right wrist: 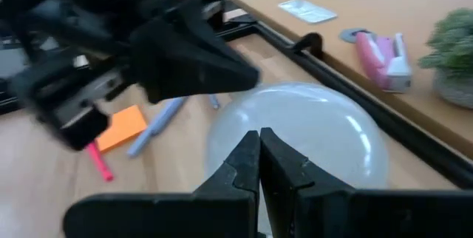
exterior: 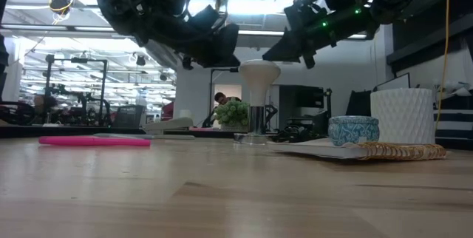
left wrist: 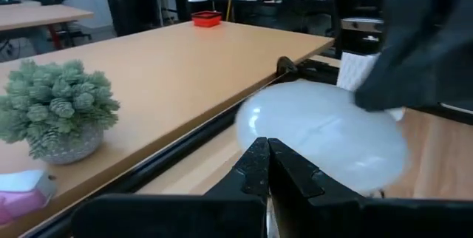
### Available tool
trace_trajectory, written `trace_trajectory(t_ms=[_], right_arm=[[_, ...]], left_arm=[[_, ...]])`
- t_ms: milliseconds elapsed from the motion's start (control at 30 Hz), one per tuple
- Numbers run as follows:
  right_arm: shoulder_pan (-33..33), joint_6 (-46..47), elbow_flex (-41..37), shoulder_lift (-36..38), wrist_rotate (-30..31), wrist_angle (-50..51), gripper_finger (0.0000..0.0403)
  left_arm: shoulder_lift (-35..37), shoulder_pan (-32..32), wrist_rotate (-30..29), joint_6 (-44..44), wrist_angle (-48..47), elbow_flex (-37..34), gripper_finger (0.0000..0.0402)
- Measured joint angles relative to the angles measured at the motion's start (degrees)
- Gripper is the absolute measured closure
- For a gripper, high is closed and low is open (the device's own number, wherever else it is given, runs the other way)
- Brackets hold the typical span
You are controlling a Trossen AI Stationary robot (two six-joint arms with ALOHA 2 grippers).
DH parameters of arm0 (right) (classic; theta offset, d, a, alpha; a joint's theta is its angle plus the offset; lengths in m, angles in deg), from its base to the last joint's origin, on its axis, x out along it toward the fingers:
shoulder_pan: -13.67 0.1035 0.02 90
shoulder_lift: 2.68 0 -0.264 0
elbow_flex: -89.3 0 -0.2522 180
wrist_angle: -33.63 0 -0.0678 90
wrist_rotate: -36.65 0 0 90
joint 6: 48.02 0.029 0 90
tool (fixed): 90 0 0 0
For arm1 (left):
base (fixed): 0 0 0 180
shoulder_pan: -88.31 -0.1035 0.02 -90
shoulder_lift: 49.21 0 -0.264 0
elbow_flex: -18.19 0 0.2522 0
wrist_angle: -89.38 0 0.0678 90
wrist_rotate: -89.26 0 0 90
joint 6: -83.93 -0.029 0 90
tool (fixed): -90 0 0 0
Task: Screw lightbulb
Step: Insert the lightbulb into the lamp
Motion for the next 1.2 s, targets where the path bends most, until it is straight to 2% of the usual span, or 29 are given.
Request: trace_trajectory(t_ms=[367,533,667,800,1033,1200], right_arm=[[-0.04,0.04,-0.09,-0.07,-0.47,-0.74,0.0391],[-0.07,0.04,-0.09,-0.07,-0.09,-0.80,0.0391],[-0.09,0.04,-0.09,-0.07,0.01,-0.82,0.0391],[-0.09,0.04,-0.09,-0.07,0.05,-0.86,0.0391],[-0.09,0.04,-0.09,-0.07,0.07,-0.97,0.0391],[-0.09,0.02,-0.14,-0.10,0.12,-1.82,0.0391]], left_arm=[[-0.09,-2.79,0.28,4.21,0.43,0.00,0.0402],[-0.11,-2.09,1.15,3.71,7.28,0.00,0.0401],[-0.10,-1.02,5.24,0.90,10.98,0.01,0.0401],[-0.09,0.10,9.53,-0.36,9.06,0.02,0.0402],[-0.09,0.71,9.63,-0.16,1.84,0.02,0.0401],[-0.04,0.68,9.53,-0.14,1.33,0.07,0.0402]])
